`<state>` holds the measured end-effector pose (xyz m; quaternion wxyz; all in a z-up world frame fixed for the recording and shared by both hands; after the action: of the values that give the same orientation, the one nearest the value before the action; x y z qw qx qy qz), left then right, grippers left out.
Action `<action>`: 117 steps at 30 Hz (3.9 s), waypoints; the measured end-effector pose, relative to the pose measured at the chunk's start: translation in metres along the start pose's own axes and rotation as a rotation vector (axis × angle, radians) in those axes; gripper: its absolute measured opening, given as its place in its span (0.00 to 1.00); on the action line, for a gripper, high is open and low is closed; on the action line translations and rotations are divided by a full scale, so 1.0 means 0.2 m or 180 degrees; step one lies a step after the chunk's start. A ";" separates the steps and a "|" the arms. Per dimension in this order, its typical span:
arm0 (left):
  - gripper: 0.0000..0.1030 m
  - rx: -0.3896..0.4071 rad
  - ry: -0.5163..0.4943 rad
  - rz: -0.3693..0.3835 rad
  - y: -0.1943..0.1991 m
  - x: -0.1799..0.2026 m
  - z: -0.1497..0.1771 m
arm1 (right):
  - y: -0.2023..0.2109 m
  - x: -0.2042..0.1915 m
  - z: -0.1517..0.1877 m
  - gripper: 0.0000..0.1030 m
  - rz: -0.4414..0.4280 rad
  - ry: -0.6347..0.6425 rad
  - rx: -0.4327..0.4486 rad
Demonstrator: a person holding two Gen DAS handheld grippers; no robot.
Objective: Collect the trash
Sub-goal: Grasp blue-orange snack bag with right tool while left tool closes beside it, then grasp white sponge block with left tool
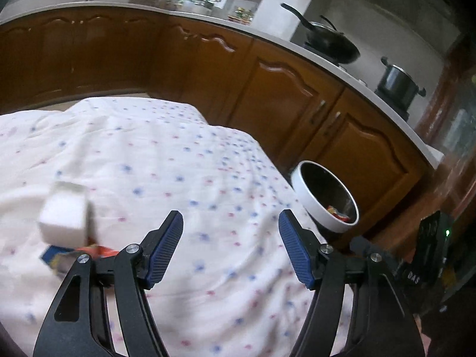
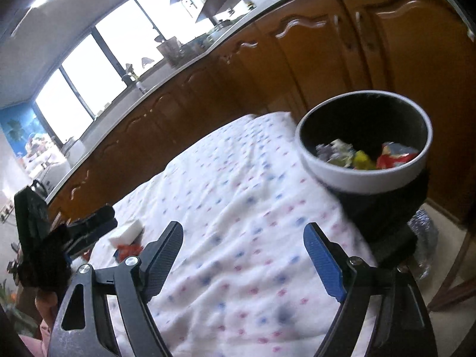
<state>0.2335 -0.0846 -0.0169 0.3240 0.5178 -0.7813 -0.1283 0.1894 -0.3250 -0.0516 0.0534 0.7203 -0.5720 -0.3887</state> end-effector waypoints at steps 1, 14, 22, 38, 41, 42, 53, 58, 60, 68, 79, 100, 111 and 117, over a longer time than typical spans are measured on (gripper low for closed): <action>0.67 0.0005 -0.0005 -0.0044 0.02 -0.03 0.00 | -0.01 -0.03 0.02 0.82 -0.0024 0.0026 -0.0024; 0.75 -0.0143 -0.0048 -0.0816 0.09 -0.46 -0.11 | -0.20 -0.47 0.26 0.82 -0.0480 0.0645 -0.0455; 0.76 -0.0622 -0.0188 -0.1161 -0.06 -0.67 -0.06 | -0.30 -0.61 0.32 0.82 -0.0612 0.0821 -0.0590; 0.02 -0.0438 0.0322 -0.0579 0.03 -0.82 -0.10 | -0.54 -1.08 0.39 0.72 -0.0862 0.1467 -0.0656; 0.02 -0.0389 0.0348 -0.0631 0.07 -0.86 -0.10 | -0.62 -1.13 0.41 0.64 -0.0829 0.1580 -0.0751; 0.02 -0.0410 0.0393 -0.0621 0.07 -0.87 -0.09 | -0.63 -1.13 0.42 0.62 -0.0819 0.1588 -0.0776; 0.58 -0.0415 0.0520 -0.0495 0.06 -0.86 -0.09 | -0.69 -1.01 0.45 0.03 -0.0595 0.1507 -0.0969; 0.69 -0.0533 0.0320 -0.0552 -0.03 -0.77 -0.05 | -0.53 -0.84 0.41 0.03 -0.0499 0.1364 -0.0903; 0.70 -0.0585 0.0283 -0.0517 -0.07 -0.72 -0.02 | -0.46 -0.76 0.39 0.03 -0.0458 0.1285 -0.0875; 0.73 -0.0795 0.0325 -0.0578 -0.21 -0.61 0.10 | -0.30 -0.50 0.31 0.04 -0.0268 0.0865 -0.0703; 0.57 -0.0488 -0.0264 -0.0697 -0.22 -0.40 0.10 | -0.17 -0.32 0.23 0.04 -0.0141 0.0603 -0.0461; 0.57 -0.0542 -0.0896 -0.0020 -0.28 0.32 0.15 | 0.10 0.07 -0.05 0.04 0.0209 0.0251 0.0048; 0.57 -0.0528 -0.1130 0.0144 -0.36 0.57 0.12 | 0.19 0.25 -0.18 0.04 0.0345 0.0102 0.0221; 0.58 -0.0529 -0.1209 0.0209 -0.42 0.67 0.09 | 0.22 0.34 -0.27 0.04 0.0431 0.0062 0.0322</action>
<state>0.2479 -0.2433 -0.0253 0.2164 0.4301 -0.8315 -0.2770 0.1907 -0.4188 -0.0251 0.0487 0.6855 -0.6378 -0.3477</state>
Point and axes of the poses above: each gripper's, at about its wrist camera, not at the fingertips, and y roughly against the way its jaws point, x to its right, z to its underside, the point moved 4 cm from there along -y, roughly the way its jaws point, and after that the axes turned 4 degrees about x, right-handed, at the moved point
